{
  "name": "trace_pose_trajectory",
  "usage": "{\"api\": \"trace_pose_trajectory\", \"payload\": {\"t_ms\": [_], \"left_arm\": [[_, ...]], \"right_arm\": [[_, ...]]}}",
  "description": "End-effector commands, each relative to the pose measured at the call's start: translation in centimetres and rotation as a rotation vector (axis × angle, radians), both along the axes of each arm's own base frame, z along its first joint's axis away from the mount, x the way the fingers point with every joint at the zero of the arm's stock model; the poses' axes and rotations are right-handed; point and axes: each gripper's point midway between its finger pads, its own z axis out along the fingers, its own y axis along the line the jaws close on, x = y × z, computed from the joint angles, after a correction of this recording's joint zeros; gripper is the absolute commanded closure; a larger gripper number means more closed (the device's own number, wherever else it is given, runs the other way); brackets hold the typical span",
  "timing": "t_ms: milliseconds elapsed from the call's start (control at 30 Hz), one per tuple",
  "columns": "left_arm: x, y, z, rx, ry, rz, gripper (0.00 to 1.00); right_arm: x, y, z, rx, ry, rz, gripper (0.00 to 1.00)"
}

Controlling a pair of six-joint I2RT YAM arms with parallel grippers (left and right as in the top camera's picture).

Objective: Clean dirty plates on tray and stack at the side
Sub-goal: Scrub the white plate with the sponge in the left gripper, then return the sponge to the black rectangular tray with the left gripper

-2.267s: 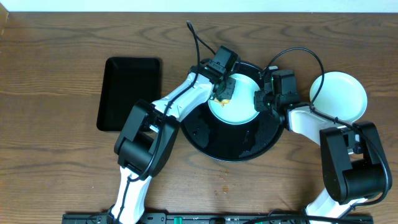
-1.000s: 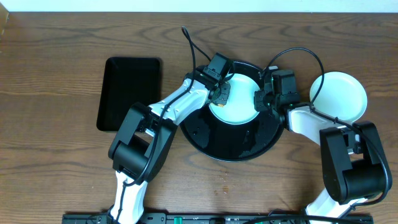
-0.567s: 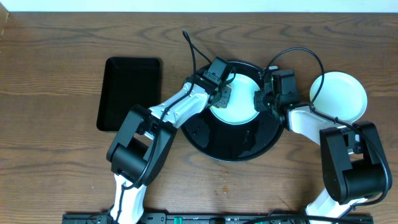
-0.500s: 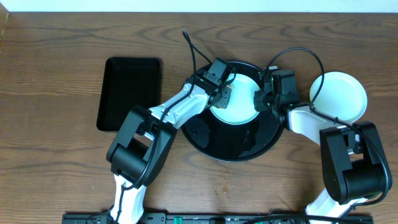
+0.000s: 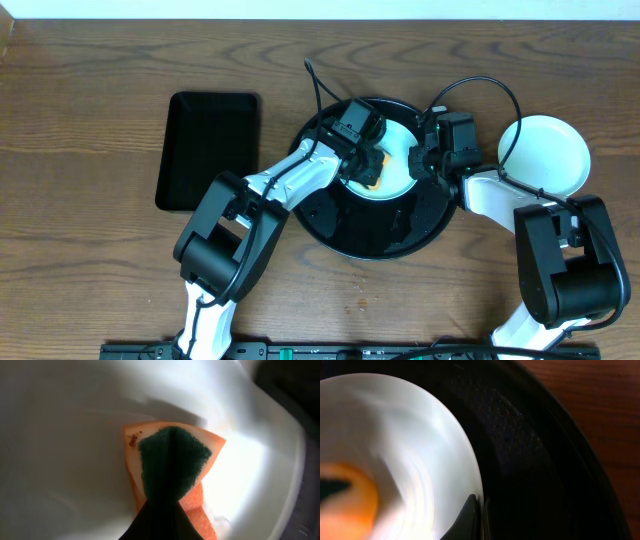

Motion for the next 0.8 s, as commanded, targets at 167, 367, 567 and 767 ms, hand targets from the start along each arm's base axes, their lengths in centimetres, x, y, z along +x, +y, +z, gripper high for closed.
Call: {"api": "trace_pose_trajectory", "payload": {"t_ms": [167,367,567,767], "left_arm": [[0.0,-0.9,5.2,-0.161,0.022,-0.039,0.93],[4.2,3.1,17.7,-0.302,-0.224,0.07,0.92],[5.9,12.0,23.7,-0.277,-0.354,0.266,0.92],[5.4,23.4,18.3,0.041,-0.24,0.521,0.92]], "right_arm": [[-0.3,-0.4,-1.0,-0.008,0.029,-0.01,0.94],[-0.3,-0.4,-1.0,-0.007,0.029,-0.01,0.85],[-0.3,-0.4,-1.0,-0.008,0.031,-0.01,0.71],[-0.5,-0.3,-1.2,-0.009,0.037,-0.006,0.69]]}}
